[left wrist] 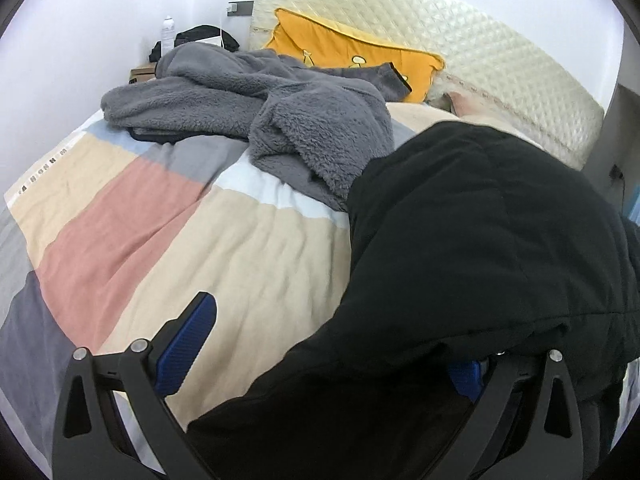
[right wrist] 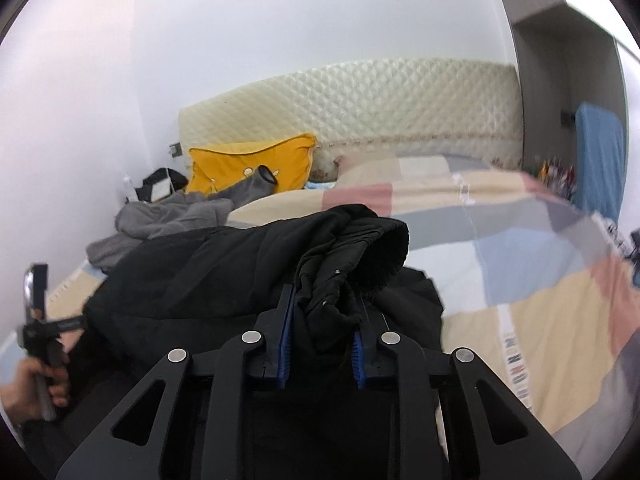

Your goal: Fold large clothes

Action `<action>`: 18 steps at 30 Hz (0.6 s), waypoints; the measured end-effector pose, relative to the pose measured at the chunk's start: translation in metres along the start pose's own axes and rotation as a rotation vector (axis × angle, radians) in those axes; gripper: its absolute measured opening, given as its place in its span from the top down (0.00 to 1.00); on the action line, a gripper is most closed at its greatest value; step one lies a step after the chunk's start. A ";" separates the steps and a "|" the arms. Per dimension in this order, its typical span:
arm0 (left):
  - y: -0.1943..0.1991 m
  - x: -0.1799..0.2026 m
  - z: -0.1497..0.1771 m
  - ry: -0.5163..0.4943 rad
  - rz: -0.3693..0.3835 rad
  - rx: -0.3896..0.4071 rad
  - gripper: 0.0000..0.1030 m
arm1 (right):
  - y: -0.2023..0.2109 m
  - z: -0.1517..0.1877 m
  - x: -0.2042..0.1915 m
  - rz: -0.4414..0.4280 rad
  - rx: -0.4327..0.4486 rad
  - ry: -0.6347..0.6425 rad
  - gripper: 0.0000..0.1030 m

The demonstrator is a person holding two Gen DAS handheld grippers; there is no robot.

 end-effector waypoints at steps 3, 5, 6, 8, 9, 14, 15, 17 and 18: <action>0.002 0.001 0.000 -0.001 0.001 0.007 0.01 | -0.003 0.006 0.003 0.049 -0.013 0.028 0.81; 0.002 0.002 0.000 0.002 0.007 0.006 0.01 | -0.008 0.014 0.006 0.076 -0.028 0.041 0.81; 0.001 0.003 0.001 0.005 0.014 0.004 0.01 | -0.011 0.018 0.007 0.082 -0.039 0.041 0.81; 0.001 0.003 0.001 -0.003 0.011 0.010 0.01 | -0.018 0.028 0.010 0.089 -0.068 0.037 0.81; 0.001 0.003 0.001 -0.006 0.007 0.012 0.01 | -0.023 0.034 0.012 0.096 -0.082 0.039 0.81; -0.002 0.005 0.003 -0.010 0.022 0.000 0.01 | -0.038 0.052 0.020 0.110 -0.120 0.040 0.81; -0.002 0.005 0.003 -0.011 0.024 0.000 0.01 | -0.042 0.056 0.021 0.113 -0.130 0.040 0.81; -0.002 0.007 0.002 -0.023 0.022 0.004 0.01 | -0.046 0.062 0.021 0.116 -0.140 0.036 0.81; -0.002 0.007 0.002 -0.030 0.019 0.006 0.01 | -0.048 0.065 0.021 0.118 -0.145 0.035 0.81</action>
Point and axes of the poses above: each gripper's, at about its wrist camera, not at the fingertips, and y roughly against the way its jaws point, x to its right, z to its underside, the point moved 9 cm from there along -y, roughly the way its jaws point, and after that the axes turned 10 degrees about z, right-handed, at the moved point
